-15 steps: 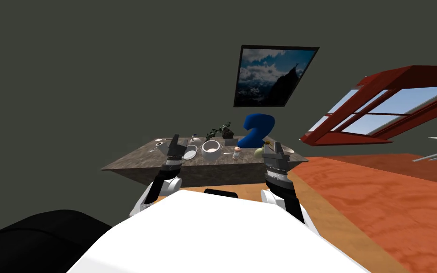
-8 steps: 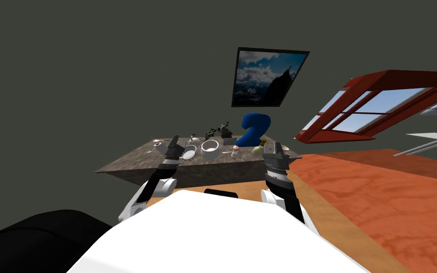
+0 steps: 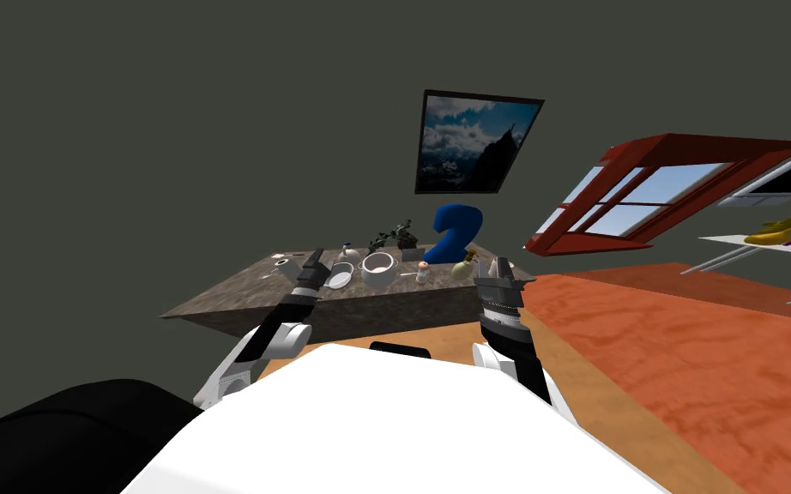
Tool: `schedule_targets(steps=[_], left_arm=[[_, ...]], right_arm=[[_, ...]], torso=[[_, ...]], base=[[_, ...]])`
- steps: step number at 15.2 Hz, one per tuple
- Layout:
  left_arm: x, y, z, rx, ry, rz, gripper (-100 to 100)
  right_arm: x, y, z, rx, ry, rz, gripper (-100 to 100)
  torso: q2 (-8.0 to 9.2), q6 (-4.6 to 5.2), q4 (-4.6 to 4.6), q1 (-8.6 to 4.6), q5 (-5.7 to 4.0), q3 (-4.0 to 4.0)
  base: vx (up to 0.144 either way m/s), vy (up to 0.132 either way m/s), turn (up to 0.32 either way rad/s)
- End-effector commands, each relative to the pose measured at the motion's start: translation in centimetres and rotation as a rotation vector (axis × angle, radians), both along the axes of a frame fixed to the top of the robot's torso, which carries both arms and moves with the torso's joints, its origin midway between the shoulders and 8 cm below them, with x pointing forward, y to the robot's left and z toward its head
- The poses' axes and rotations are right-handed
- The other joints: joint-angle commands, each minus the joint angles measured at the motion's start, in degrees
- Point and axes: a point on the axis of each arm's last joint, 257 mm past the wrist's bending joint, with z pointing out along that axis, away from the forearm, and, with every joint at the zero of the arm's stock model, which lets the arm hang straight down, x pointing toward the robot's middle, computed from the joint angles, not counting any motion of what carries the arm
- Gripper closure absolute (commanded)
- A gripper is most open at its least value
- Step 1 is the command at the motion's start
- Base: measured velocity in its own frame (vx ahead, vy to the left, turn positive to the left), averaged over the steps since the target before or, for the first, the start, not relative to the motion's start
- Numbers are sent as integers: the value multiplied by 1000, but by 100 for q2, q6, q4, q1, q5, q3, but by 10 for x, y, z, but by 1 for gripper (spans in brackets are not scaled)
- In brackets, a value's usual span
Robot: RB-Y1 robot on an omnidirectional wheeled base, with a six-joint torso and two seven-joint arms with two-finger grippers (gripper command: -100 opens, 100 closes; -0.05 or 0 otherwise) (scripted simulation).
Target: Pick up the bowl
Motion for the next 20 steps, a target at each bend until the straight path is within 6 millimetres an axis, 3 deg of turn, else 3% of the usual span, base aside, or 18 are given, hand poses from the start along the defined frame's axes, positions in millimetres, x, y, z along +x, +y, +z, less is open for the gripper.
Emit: schedule_targets(steps=[1, 4, 8, 15, 16, 19, 20], left_arm=[[1, 12, -8, -4, 49, 14, -100], [4, 15, -19, -10, 91, 23, -100], [2, 41, -33, -26, 182, 54, -100], [1, 59, -58, -50, 297, 92, -100], [-2, 71, -59, -62, 317, 105, -100], [-3, 74, -72, -71, 365, 120, -100], [-7, 86, -73, -86, 385, 135, -100]], right_arm=[[0, 0, 0, 0, 0, 0, 0], [0, 0, 0, 0, 0, 0, 0], [0, 0, 0, 0, 0, 0, 0], [0, 0, 0, 0, 0, 0, 0], [0, 0, 0, 0, 0, 0, 0], [0, 0, 0, 0, 0, 0, 0], [0, 0, 0, 0, 0, 0, 0]], torso=[[0, 0, 0, 0, 0, 0], [2, 0, 0, 1, 0, 1], [0, 0, 0, 1, 0, 0], [-2, 0, 0, 0, 0, -1], [-4, 0, -1, 0, 0, -2], [-3, 1, -1, 0, 0, -2], [-5, 0, -1, 0, 0, -3]], base=[[-31, 1, -87], [-25, 2, -47], [-23, 0, -93], [-20, 1, -69], [-16, -5, -114], [-16, 0, -69], [-12, -2, -125]])
